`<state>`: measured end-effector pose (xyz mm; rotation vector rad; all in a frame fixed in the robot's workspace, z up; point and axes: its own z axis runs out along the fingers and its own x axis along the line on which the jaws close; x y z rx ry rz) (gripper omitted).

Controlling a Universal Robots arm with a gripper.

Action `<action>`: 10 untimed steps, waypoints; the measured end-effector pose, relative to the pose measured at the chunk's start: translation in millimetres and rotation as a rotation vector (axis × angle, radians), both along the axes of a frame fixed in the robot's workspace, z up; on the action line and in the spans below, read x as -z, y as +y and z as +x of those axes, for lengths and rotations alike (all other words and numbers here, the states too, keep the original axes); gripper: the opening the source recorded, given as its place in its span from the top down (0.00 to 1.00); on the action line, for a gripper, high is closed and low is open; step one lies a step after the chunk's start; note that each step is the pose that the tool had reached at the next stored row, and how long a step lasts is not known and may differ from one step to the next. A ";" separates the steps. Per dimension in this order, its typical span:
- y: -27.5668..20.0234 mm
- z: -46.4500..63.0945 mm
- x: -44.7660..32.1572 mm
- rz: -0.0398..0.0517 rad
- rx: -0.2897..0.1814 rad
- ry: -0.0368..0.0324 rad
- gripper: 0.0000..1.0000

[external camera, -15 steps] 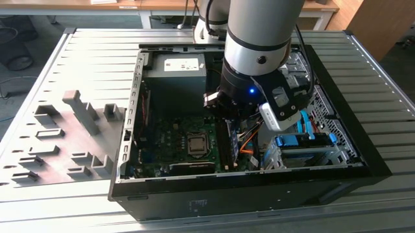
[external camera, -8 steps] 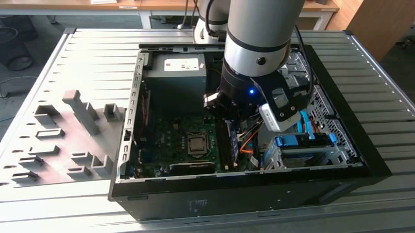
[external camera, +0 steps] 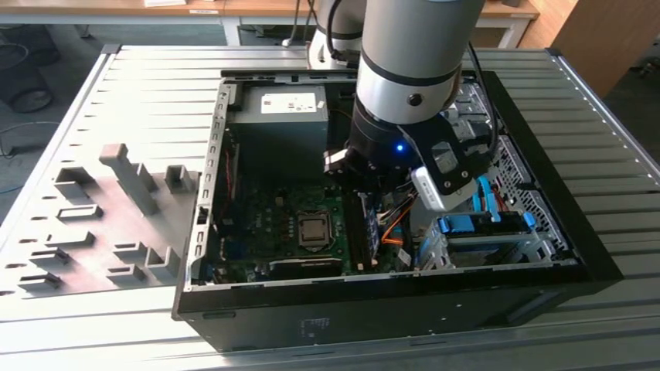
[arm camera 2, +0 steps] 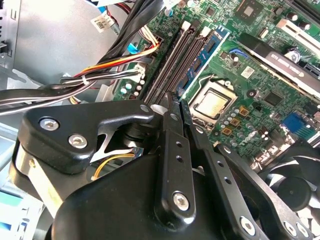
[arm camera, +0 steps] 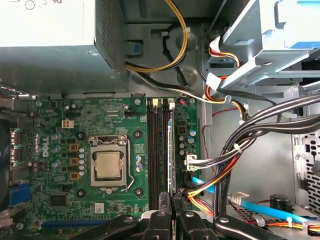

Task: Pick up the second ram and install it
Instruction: 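Insert the second ram into the second slot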

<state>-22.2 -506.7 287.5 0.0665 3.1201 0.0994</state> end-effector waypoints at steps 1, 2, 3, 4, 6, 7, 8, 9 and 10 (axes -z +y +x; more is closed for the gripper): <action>0.0 0.0 0.2 0.0000 0.000 0.0000 0.86; 0.0 0.0 1.5 0.0001 0.000 0.0000 0.86; 0.0 0.0 2.4 -0.0001 0.000 0.0000 0.86; 0.0 0.0 2.4 -0.0002 0.000 0.0000 0.86; 0.0 0.0 2.8 0.0000 0.000 0.0000 0.86; 0.0 0.0 3.1 0.0001 0.000 0.0000 0.86; 0.0 0.0 3.3 -0.0001 0.000 0.0000 0.86; 0.0 0.0 3.5 -0.0001 0.000 0.0000 0.86; 0.0 0.0 3.7 -0.0001 0.000 0.0000 0.86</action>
